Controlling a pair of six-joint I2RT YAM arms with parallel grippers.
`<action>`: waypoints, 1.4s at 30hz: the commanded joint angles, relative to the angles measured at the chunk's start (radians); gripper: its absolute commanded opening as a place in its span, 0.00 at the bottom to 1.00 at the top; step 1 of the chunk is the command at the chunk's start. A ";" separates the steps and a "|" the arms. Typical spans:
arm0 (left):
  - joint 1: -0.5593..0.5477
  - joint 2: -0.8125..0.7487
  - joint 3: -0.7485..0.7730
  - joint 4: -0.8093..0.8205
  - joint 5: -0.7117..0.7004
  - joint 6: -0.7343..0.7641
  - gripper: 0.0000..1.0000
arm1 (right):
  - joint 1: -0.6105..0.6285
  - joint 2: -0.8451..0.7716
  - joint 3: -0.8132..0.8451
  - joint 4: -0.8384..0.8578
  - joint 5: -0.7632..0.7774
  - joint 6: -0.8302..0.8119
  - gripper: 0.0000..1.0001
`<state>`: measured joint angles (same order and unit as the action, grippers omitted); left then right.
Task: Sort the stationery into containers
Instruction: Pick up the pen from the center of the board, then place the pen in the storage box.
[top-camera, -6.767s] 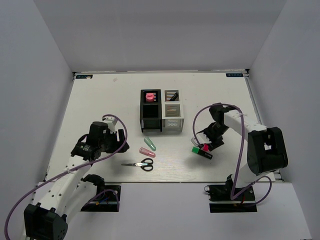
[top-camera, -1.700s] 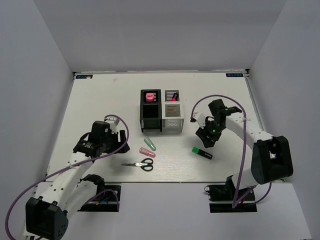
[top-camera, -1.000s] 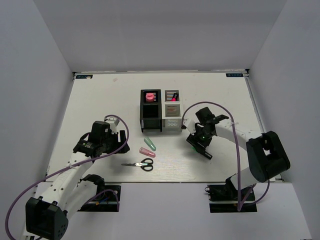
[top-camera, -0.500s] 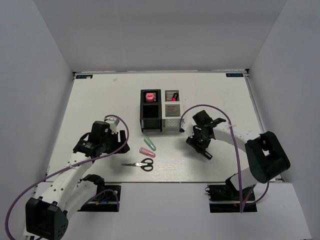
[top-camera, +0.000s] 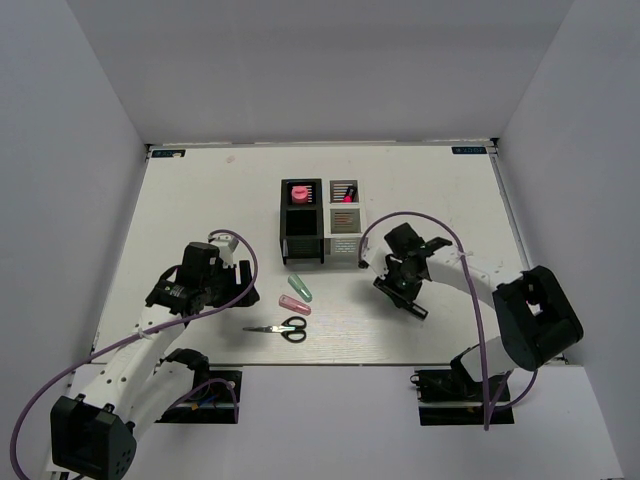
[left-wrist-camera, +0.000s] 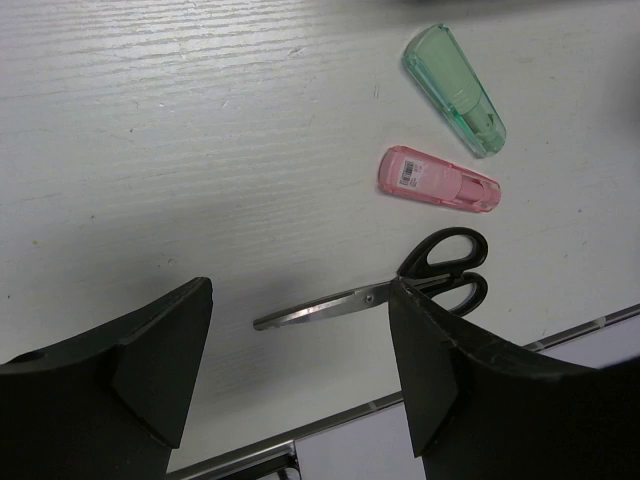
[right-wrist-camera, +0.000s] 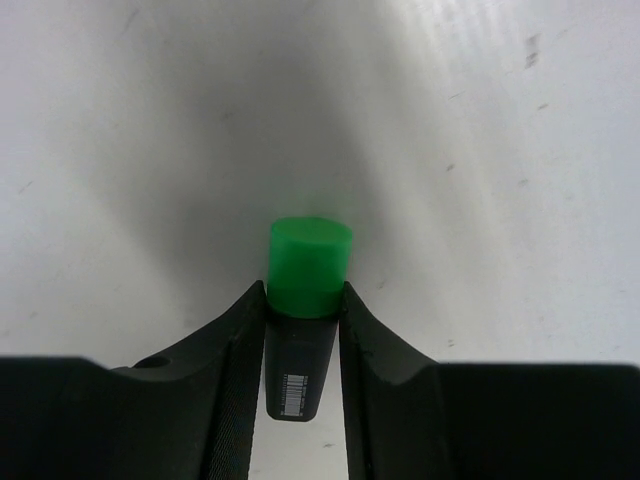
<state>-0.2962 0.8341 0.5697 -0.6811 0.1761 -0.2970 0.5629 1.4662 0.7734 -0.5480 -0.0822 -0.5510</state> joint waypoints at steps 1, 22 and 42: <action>0.006 -0.010 0.027 -0.003 0.016 0.002 0.82 | -0.004 -0.023 0.059 -0.179 -0.092 -0.029 0.00; 0.005 0.003 0.019 0.002 0.010 0.012 0.82 | 0.000 0.300 0.895 0.206 -0.441 0.043 0.00; 0.005 0.036 0.025 0.000 0.011 0.024 0.82 | -0.061 0.480 0.959 0.457 -0.370 0.195 0.00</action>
<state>-0.2955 0.8684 0.5697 -0.6811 0.1761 -0.2852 0.5140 1.9366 1.7432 -0.1711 -0.4538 -0.4129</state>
